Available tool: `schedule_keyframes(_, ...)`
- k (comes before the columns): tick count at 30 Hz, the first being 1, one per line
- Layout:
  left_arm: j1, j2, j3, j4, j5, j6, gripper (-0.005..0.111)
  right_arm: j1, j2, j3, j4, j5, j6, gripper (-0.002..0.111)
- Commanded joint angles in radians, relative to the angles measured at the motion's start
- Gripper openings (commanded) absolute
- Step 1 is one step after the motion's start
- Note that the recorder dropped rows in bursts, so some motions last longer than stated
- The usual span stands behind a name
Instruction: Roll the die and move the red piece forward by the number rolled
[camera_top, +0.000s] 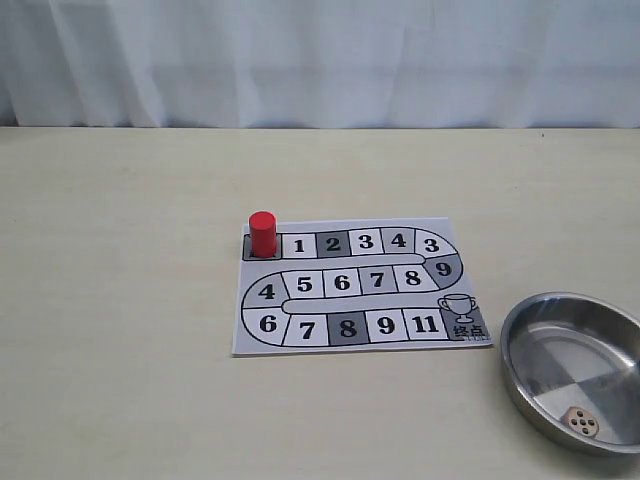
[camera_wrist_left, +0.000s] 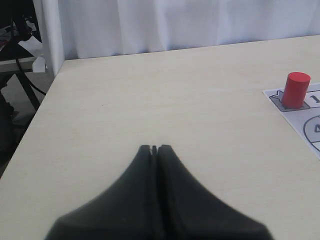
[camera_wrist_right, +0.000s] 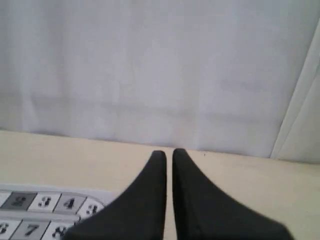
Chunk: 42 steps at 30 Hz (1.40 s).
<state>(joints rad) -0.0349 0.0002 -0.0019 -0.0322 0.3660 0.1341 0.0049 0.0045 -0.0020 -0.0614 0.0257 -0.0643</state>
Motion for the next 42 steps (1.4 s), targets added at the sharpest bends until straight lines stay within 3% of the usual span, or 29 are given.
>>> schedule_keyframes(1,0.0,0.0,0.002,-0.006,-0.012,-0.004,0.0,-0.002,-0.004,0.002,0.001,-0.21,0.05,0.004)
schedule_keyframes(4,0.0,0.0,0.002,-0.006,-0.012,-0.004,0.0,-0.002,-0.004,0.002,0.001,-0.378,0.113,0.004)
schedule_keyframes(7,0.0,0.0,0.002,-0.006,-0.012,-0.004,0.0,-0.002,-0.004,-0.004,0.001,-0.409,0.113,0.004)
schedule_keyframes(18,0.0,0.0,0.002,-0.006,-0.012,-0.004,0.0,-0.002,-0.002,-0.405,0.001,0.124,0.157,0.004)
schedule_keyframes(24,0.0,0.0,0.002,-0.006,-0.012,-0.004,0.0,-0.002,0.13,-0.649,0.001,0.361,0.184,0.004)
schedule_keyframes(36,0.0,0.0,0.002,-0.006,-0.012,-0.004,0.0,-0.002,0.444,-0.83,-0.011,0.526,0.175,0.005)
schedule_keyframes(42,0.0,0.0,0.002,-0.006,-0.012,-0.004,0.0,-0.002,0.606,-0.83,-0.006,0.619,0.101,0.029)
